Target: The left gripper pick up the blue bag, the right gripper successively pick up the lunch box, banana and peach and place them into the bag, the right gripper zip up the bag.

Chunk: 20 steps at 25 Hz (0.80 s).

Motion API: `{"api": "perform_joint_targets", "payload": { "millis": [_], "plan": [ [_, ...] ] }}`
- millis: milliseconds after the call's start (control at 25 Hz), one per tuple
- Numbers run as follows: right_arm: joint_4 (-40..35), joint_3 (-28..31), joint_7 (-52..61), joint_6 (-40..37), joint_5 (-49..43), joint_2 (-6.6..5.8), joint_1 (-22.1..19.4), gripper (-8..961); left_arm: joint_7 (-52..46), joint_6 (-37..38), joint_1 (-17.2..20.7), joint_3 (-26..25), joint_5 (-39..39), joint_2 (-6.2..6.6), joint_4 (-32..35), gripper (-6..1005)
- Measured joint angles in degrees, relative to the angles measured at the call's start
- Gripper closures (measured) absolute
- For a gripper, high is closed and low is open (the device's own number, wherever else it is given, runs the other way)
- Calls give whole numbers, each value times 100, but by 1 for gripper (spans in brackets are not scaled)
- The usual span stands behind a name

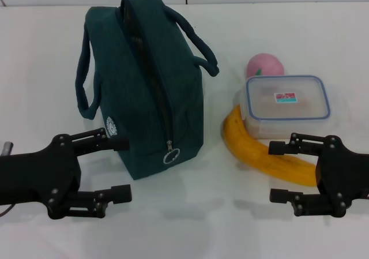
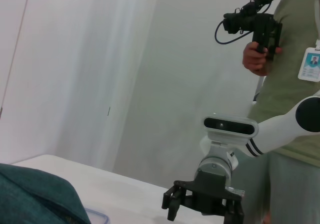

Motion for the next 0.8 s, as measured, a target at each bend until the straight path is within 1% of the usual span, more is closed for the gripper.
{"api": "perform_joint_targets", "payload": {
  "millis": [280,480,640,720,800],
  "plan": [
    [12,-4,5,24,13,7,-19,220,0,0,0,-11,-24,6,0,128],
    [13,6,8,70,35,9,-37,224,0,0,11,-329,-17,-21,-1,130],
    [13,63,8,82,40,9,-48,227,-197,-38,-5,-787,-40,-36,31,132],
    [13,66,9,87,43,9,-31,229,-525,-200,-38,-1239,-26,-35,85,133],
    [13,67,8,105,48,9,-25,231,-1036,-562,-89,-1692,-6,-23,161,133]
  ]
}}
